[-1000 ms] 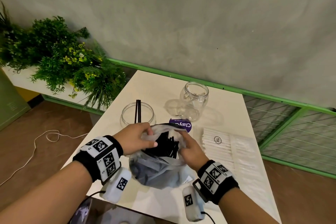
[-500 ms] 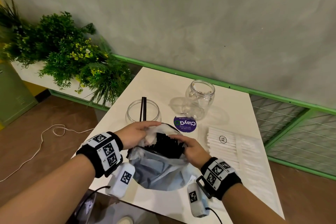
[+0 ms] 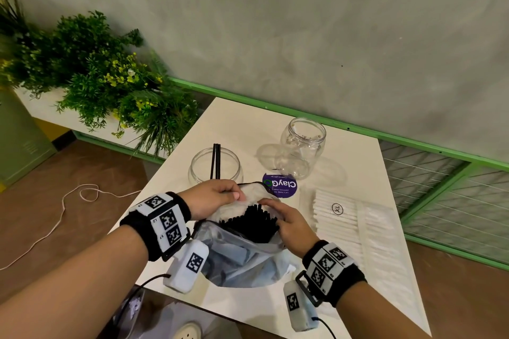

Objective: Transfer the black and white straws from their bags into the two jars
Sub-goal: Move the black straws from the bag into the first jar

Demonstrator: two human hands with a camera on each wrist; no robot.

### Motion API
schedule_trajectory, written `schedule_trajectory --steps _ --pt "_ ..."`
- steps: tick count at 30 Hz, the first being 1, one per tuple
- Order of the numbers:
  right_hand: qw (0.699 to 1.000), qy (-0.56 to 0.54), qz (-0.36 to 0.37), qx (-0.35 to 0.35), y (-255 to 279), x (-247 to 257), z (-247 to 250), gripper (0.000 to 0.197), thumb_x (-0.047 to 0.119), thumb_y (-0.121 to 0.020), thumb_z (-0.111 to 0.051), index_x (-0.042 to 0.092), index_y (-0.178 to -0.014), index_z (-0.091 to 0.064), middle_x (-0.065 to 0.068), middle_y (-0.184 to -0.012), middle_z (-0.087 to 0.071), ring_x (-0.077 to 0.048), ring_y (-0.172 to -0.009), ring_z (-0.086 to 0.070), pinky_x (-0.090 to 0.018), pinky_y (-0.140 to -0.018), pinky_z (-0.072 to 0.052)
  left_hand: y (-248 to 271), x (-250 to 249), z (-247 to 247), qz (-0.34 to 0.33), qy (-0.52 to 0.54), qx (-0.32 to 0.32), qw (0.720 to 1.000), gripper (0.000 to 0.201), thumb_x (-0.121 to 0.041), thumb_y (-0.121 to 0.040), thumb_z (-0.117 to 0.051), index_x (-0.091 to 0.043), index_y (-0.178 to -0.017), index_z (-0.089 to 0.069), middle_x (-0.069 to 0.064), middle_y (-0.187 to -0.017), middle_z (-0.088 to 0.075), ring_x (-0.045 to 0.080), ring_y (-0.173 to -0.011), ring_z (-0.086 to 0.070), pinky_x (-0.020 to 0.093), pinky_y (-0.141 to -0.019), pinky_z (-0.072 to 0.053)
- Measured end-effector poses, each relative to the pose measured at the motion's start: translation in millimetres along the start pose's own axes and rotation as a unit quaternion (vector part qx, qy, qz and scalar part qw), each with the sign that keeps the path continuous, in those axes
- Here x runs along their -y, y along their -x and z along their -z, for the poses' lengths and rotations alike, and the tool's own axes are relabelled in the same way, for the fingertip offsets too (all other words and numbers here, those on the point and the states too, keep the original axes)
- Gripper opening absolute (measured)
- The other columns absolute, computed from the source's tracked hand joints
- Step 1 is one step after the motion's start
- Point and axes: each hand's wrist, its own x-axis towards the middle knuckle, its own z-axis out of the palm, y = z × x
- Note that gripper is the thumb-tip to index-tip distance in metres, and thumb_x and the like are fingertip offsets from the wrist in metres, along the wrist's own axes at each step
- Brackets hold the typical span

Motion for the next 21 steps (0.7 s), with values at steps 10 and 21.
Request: schedule_trajectory --steps 10,21 --pt "1.000 -0.026 -0.002 0.000 -4 -1 -3 0.061 -0.019 -0.084 -0.042 0.027 -0.122 -0.056 0.002 -0.129 -0.059 -0.008 -0.125 -0.050 -0.033 -0.112 -0.034 7 -44 1 0.015 -0.195 0.119 0.973 0.037 -0.033 -0.089 -0.059 -0.035 -0.125 -0.057 -0.012 -0.137 -0.050 0.006 -0.128 -0.041 0.025 -0.109 -0.027" --pt "1.000 -0.024 -0.014 0.003 -4 -6 -7 0.065 -0.022 -0.078 -0.037 0.022 -0.120 -0.059 -0.001 -0.129 -0.060 -0.015 -0.127 -0.050 -0.032 -0.113 -0.033 -11 -42 -10 0.085 -0.216 0.052 0.971 0.046 -0.005 -0.091 -0.047 -0.020 -0.135 -0.050 0.009 -0.135 -0.053 0.023 -0.113 -0.057 0.029 -0.088 -0.043"
